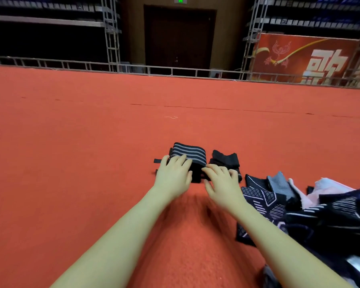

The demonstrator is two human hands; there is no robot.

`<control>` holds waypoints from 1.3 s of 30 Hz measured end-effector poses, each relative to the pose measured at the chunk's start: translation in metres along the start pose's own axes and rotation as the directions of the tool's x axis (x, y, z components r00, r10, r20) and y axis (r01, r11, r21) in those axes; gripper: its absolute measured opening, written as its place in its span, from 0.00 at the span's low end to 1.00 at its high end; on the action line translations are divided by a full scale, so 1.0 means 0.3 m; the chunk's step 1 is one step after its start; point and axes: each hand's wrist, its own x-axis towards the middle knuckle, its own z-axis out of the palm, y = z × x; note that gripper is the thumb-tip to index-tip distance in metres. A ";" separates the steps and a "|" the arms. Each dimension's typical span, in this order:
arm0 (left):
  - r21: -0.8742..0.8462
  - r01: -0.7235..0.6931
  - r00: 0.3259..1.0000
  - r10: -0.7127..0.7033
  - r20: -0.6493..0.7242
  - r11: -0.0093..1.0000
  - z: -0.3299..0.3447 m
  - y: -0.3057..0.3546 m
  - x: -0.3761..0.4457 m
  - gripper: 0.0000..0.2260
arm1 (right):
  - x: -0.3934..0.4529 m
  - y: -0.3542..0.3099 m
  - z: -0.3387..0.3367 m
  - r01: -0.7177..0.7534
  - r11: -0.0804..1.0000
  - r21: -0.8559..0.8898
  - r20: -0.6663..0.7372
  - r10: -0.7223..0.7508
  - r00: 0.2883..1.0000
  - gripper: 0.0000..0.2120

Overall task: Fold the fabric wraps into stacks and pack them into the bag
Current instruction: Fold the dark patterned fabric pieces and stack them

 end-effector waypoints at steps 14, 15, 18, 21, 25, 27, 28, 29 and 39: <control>-0.114 -0.144 0.983 0.156 0.101 0.983 -0.170 0.431 -0.459 0.20 | -0.605 0.050 -0.332 -0.073 0.997 0.038 0.030 0.072 0.997 0.22; -0.177 -0.143 0.976 0.168 0.136 0.974 -0.170 0.463 -0.485 0.23 | -0.642 0.063 -0.327 -0.062 0.998 -0.028 0.041 0.063 0.997 0.20; -0.265 -0.098 0.950 0.170 0.264 0.959 -0.174 0.555 -0.551 0.36 | -0.721 0.093 -0.307 -0.075 0.986 -0.152 0.105 0.091 0.990 0.21; -0.329 0.013 0.937 0.103 0.334 0.944 -0.162 0.617 -0.597 0.38 | -0.761 0.094 -0.305 -0.120 0.979 -0.167 0.008 0.123 0.992 0.24; -0.388 0.079 0.927 0.075 0.367 0.918 -0.115 0.661 -0.637 0.40 | -0.792 0.083 -0.292 -0.170 0.971 -0.166 -0.100 0.154 0.983 0.23; -0.382 0.134 0.925 0.023 0.380 0.914 -0.101 0.675 -0.641 0.30 | -0.794 0.083 -0.276 -0.194 0.965 -0.174 -0.106 0.178 0.978 0.21; -0.388 0.158 0.929 -0.004 0.370 0.908 -0.095 0.680 -0.640 0.23 | -0.793 0.083 -0.267 -0.199 0.965 -0.172 -0.113 0.181 0.977 0.19; -0.410 0.170 0.940 -0.023 0.340 0.896 -0.087 0.683 -0.641 0.17 | -0.793 0.080 -0.261 -0.199 0.967 -0.158 -0.125 0.180 0.976 0.17; -0.575 0.257 0.963 -0.259 0.081 0.777 -0.131 0.421 -0.619 0.04 | -0.682 -0.073 -0.233 -0.156 0.930 0.333 -0.153 0.217 0.964 0.16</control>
